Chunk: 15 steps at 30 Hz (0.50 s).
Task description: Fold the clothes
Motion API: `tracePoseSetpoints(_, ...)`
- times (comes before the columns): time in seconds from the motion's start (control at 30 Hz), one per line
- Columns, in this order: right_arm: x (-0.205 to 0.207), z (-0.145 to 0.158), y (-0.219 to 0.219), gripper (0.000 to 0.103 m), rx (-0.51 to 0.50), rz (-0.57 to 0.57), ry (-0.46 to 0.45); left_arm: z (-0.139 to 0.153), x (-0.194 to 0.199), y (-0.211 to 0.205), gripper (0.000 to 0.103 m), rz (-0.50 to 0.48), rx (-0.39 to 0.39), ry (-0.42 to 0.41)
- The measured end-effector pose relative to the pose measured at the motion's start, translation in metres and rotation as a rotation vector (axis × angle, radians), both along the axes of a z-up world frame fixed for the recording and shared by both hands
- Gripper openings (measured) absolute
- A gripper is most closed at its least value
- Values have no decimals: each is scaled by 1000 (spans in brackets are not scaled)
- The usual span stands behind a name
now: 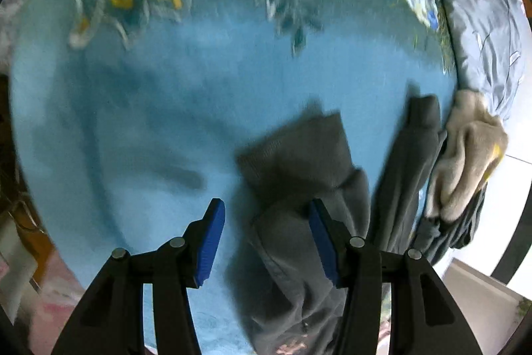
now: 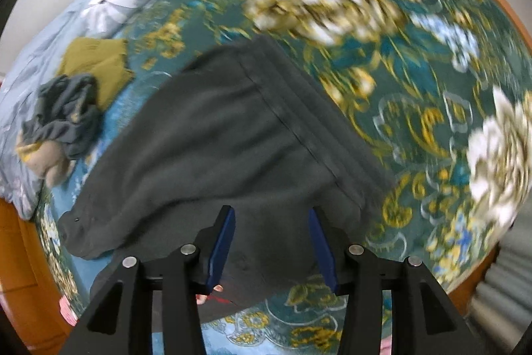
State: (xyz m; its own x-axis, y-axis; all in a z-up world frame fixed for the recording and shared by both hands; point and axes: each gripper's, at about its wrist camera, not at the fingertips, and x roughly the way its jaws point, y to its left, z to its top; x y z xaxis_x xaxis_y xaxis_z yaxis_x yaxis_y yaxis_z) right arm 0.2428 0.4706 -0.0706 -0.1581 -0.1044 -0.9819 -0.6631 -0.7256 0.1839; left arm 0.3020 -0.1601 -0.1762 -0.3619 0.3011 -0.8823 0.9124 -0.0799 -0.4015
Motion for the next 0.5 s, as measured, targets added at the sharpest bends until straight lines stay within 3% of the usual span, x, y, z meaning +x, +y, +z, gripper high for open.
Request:
tracePoseSetpoints(0.1, 19, -18, 7, 50, -42, -64, -21, -12, -7, 12, 53, 32, 36, 11)
tracePoseSetpoints(0.17, 30, -32, 12, 50, -84, -97, -41, -15, -15, 20, 50, 8, 14, -21)
tracePoseSetpoints(0.33, 45, -56, 20, 50, -147, -143, -49, -5, -30, 25, 14, -19, -87, -53)
tracePoseSetpoints(0.4, 50, -62, 24, 50, -158, -169, -46, 4, -33, 20, 7, -21, -135, -57)
tracePoseSetpoints(0.5, 58, -67, 31, 50, -176, -232, -16, 21, -31, 10, 4, -1, -198, -39)
